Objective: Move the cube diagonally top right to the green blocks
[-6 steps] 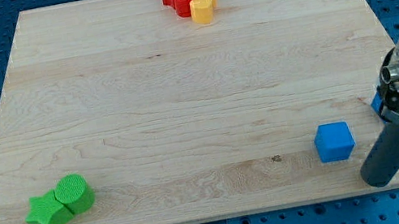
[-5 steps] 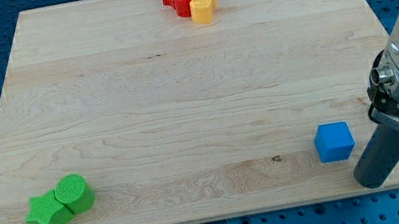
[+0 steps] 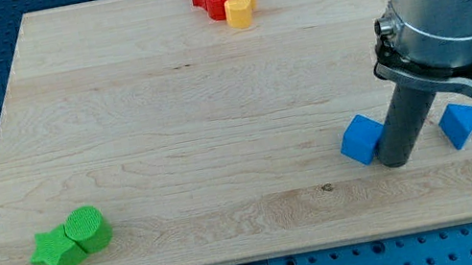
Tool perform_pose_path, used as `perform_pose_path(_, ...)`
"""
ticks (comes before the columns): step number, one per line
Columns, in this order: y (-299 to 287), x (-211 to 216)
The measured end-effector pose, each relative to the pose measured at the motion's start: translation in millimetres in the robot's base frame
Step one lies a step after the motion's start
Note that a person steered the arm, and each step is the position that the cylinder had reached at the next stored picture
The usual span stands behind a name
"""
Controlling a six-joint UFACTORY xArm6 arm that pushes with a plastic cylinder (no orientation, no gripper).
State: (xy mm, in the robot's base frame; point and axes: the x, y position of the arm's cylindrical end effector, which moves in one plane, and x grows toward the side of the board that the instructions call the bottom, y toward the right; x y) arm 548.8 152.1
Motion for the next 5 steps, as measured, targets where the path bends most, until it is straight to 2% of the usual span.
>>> perform_pose_path(2, -31, -6)
perform_pose_path(5, -73, -55)
